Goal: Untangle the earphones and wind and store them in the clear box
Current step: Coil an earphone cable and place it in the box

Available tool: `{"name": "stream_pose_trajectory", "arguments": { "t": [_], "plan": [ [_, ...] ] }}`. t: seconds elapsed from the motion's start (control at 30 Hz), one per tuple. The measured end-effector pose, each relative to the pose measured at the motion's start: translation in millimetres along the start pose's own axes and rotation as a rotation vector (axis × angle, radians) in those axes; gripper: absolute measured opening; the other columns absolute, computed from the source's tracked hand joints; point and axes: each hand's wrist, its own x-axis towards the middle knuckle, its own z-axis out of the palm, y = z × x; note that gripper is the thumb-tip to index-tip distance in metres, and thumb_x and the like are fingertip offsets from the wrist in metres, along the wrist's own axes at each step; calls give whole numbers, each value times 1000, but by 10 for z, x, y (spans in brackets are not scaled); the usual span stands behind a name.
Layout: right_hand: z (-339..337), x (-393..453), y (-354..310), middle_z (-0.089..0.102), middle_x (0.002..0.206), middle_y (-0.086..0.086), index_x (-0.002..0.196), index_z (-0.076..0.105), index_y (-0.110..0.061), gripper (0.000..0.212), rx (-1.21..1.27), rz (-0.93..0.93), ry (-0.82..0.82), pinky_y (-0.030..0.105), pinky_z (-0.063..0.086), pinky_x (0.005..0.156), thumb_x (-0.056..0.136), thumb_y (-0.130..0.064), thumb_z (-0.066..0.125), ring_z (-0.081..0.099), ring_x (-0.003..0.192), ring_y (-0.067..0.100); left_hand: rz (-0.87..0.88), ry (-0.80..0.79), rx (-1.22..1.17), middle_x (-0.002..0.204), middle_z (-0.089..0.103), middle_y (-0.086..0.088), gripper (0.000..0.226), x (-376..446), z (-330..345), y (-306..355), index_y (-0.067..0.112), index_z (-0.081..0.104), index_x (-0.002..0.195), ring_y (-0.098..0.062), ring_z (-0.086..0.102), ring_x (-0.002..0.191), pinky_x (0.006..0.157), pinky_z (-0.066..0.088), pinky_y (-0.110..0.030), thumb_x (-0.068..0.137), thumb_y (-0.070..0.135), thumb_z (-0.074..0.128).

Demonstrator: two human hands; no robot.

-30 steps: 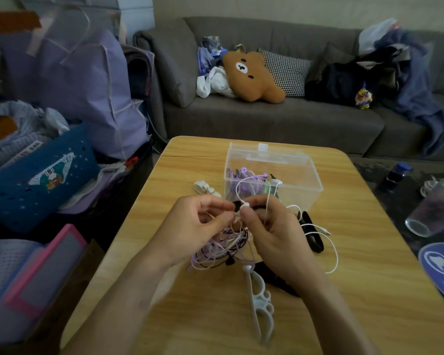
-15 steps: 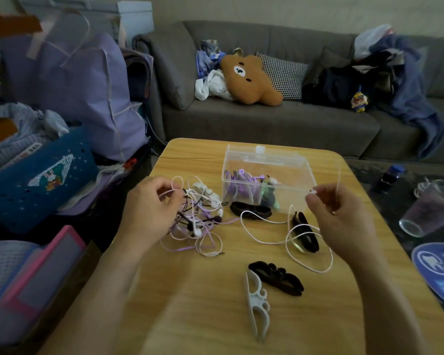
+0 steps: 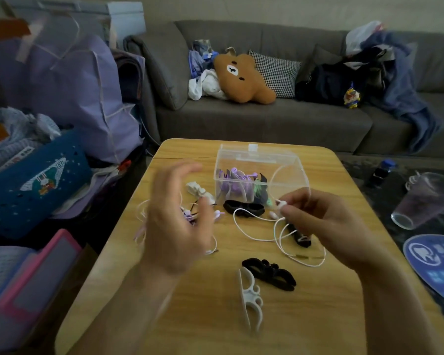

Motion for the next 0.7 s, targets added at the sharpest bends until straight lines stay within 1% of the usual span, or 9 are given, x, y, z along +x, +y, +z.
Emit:
{"name": "stream_pose_trajectory", "arguments": {
  "t": [0.07, 0.13, 0.2, 0.27, 0.33, 0.4, 0.53, 0.63, 0.7],
  "plan": [
    [93, 18, -5, 63, 74, 2, 96, 68, -10, 21, 160, -97, -76, 20, 45, 56, 84, -28, 67, 52, 62, 13, -73, -308, -237, 140, 50, 7, 59, -123, 124, 181, 17, 46, 140, -5, 45, 133, 104, 34, -11, 84, 15, 66],
    [199, 53, -6, 58, 73, 2, 94, 69, -11, 18, 343, -174, -113, 20, 40, 55, 86, -27, 72, 46, 61, 12, -184, -551, -308, 146, 45, 20, 77, -246, 276, 182, 29, 31, 150, 2, 37, 139, 109, 30, -12, 85, 27, 73],
    [262, 69, -17, 57, 74, 3, 93, 70, -14, 15, 484, -234, -117, 21, 39, 56, 83, -25, 72, 44, 61, 13, -236, -665, -258, 136, 52, 26, 82, -308, 379, 112, 37, 28, 150, 8, 40, 133, 105, 30, -10, 84, 36, 77],
    [240, 49, -58, 58, 76, 3, 95, 68, -13, 13, 513, -281, -93, 21, 43, 59, 84, -20, 68, 47, 64, 12, -242, -729, -210, 114, 64, 24, 64, -319, 415, 104, 38, 45, 139, 6, 54, 116, 93, 37, -7, 83, 39, 77],
    [143, 19, -86, 62, 80, 2, 97, 65, -11, 13, 434, -278, -10, 19, 47, 62, 88, -20, 67, 53, 66, 9, -240, -740, -224, 88, 69, 14, 27, -318, 434, 131, 32, 66, 112, -2, 66, 85, 77, 48, -14, 86, 33, 75],
    [17, 17, -71, 67, 83, -2, 98, 65, -14, 14, 220, -211, 143, 17, 50, 62, 87, -22, 67, 59, 68, 6, -215, -722, -223, 74, 66, 9, 3, -296, 437, 130, 26, 67, 90, -4, 62, 68, 65, 49, -18, 92, 24, 69],
    [-269, 53, 183, 66, 93, -9, 110, 65, -26, 18, -473, 61, 360, 18, 44, 64, 93, -29, 68, 62, 84, 4, -201, -648, -206, 75, 64, 9, 6, -208, 435, 54, 24, 62, 92, -6, 60, 68, 62, 48, -23, 98, 25, 60],
    [-479, 10, 346, 66, 119, 0, 134, 56, -21, 47, -623, 267, 389, 27, 47, 79, 90, -29, 72, 61, 107, 15, -252, -556, -197, 78, 62, 7, 6, -187, 449, 8, 25, 61, 97, -10, 57, 69, 61, 47, -21, 95, 30, 62],
    [-547, -21, 377, 58, 136, 7, 144, 46, -20, 64, -657, 368, 422, 38, 47, 91, 88, -30, 75, 56, 121, 24, -271, -534, -171, 85, 61, 7, 14, -190, 479, -17, 25, 61, 105, -11, 56, 76, 64, 45, -17, 94, 32, 63]
  ]
}}
